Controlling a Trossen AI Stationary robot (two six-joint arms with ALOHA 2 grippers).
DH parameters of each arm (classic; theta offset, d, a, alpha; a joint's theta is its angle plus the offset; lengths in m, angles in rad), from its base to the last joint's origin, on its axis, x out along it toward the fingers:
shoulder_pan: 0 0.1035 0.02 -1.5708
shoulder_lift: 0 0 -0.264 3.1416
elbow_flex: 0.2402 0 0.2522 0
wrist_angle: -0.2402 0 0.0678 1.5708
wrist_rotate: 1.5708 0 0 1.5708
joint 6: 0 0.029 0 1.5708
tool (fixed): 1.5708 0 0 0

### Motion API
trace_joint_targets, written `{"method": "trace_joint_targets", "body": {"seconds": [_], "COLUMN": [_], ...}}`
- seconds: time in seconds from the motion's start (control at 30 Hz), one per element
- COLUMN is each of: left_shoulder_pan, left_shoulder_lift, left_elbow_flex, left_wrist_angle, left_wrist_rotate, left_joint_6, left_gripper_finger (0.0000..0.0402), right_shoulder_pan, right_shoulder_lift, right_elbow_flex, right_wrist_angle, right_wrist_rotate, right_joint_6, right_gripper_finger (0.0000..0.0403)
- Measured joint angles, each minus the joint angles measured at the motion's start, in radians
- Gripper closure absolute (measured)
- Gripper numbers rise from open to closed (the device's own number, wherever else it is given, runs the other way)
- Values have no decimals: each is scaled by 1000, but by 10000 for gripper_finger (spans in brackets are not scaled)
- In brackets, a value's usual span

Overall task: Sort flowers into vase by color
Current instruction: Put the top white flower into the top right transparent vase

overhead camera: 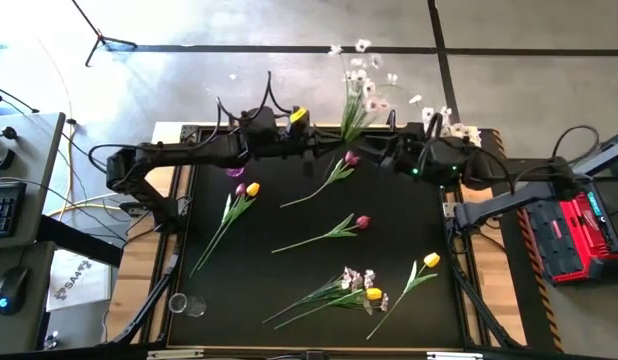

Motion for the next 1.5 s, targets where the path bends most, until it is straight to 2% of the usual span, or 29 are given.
{"method": "trace_joint_targets", "body": {"seconds": [0.2,0.33,0.47,0.6,0.67,0.73,0.83,1.07,1.17,1.3,1.4,1.5], "left_shoulder_pan": [-21,-50,-60,-59,-59,-59,-59,-60,-59,-63,-63,-63], "left_shoulder_lift": [12,12,12,12,12,12,12,11,11,11,11,11], "left_elbow_flex": [0,0,0,0,0,0,0,0,0,0,0,0], "left_wrist_angle": [2,3,-1,-11,-27,-53,-112,-258,-280,-263,-252,-259], "left_wrist_rotate": [31,31,24,16,13,6,-27,-107,-112,-112,-115,-116], "left_joint_6": [48,104,92,71,71,71,63,36,37,44,45,45], "left_gripper_finger": [401,401,401,401,400,392,369,309,298,297,297,297], "right_shoulder_pan": [-41,-66,-69,-69,-69,-69,-63,-16,-3,0,0,22], "right_shoulder_lift": [56,85,82,67,61,55,38,4,-7,-5,-6,-25], "right_elbow_flex": [0,0,0,0,0,-1,7,81,115,125,125,125], "right_wrist_angle": [91,85,87,81,65,31,-61,-379,-566,-844,-982,-960], "right_wrist_rotate": [-128,-154,-156,-161,-162,-159,-99,155,272,407,443,400], "right_joint_6": [-43,-18,-25,-51,-61,-48,-44,-40,-12,112,234,260], "right_gripper_finger": [189,220,278,373,391,387,397,400,401,402,402,402]}}
